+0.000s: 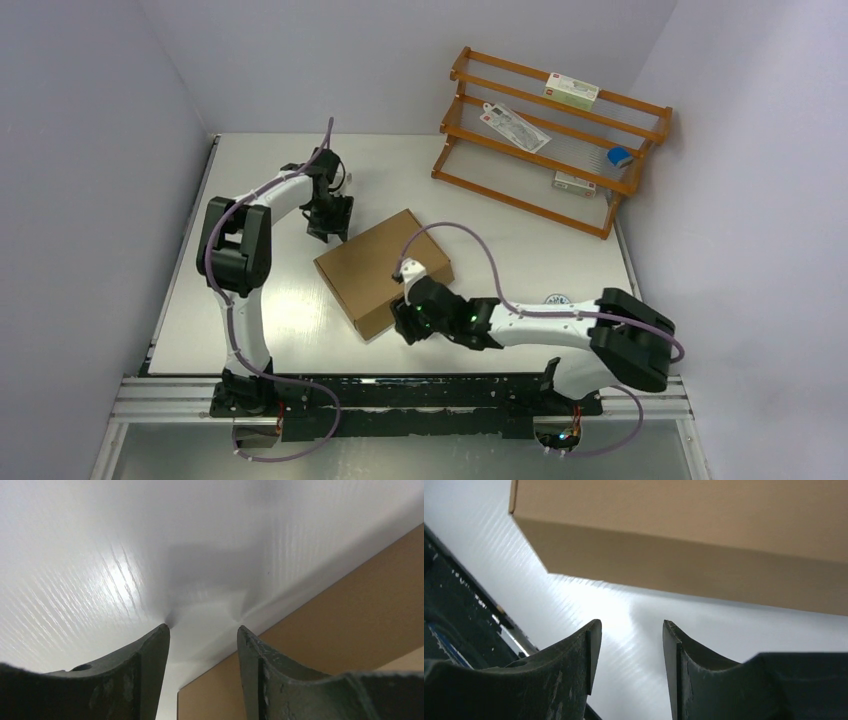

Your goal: Fold the paper box

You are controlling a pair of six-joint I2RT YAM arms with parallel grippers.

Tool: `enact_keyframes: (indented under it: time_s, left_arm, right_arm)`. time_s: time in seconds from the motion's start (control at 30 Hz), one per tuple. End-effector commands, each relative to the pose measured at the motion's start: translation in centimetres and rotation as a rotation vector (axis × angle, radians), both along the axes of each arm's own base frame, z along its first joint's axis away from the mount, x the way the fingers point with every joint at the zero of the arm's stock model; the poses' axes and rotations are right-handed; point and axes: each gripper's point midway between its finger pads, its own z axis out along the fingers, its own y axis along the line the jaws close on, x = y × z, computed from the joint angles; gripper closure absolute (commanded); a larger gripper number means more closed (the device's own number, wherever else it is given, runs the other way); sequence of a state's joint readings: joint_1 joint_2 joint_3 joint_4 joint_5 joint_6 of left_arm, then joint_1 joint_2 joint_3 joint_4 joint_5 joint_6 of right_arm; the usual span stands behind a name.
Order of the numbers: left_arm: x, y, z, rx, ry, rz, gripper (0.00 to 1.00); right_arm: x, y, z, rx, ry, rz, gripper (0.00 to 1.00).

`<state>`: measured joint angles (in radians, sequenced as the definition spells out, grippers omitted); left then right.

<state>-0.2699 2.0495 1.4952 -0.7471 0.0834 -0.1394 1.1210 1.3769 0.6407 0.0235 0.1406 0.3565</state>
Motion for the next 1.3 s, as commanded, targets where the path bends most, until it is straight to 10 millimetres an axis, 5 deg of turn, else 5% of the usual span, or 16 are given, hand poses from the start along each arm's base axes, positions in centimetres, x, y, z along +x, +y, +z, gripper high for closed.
enact_keyframes:
  time_s: [0.0, 0.23, 0.67, 0.87, 1.0, 1.27]
  left_arm:
    - [-1.6, 1.1, 0.2, 0.031, 0.022, 0.009, 0.43]
    - [-5.1, 0.6, -2.0, -0.018, 0.110, -0.002, 0.44]
    - [-10.1, -1.8, -2.9, -0.126, 0.188, -0.076, 0.46]
    - [-11.8, -2.2, -3.1, -0.169, 0.203, -0.071, 0.46]
    - [-12.4, -2.4, -3.1, -0.190, 0.202, -0.070, 0.46]
    - [-9.1, 0.0, -2.7, -0.073, 0.133, 0.008, 0.46]
  right_arm:
    - [-1.6, 3.0, -0.8, 0.042, 0.003, 0.010, 0.48]
    - [-0.7, 5.6, -1.8, 0.087, -0.024, -0.075, 0.51]
    - [2.9, 8.3, 0.1, 0.237, -0.107, -0.249, 0.55]
    - [5.4, 5.7, 2.5, 0.330, -0.182, -0.421, 0.57]
    - [6.3, 5.4, 2.7, 0.338, -0.159, -0.349, 0.57]
    - [5.8, 2.8, 0.3, 0.144, -0.194, -0.184, 0.54]
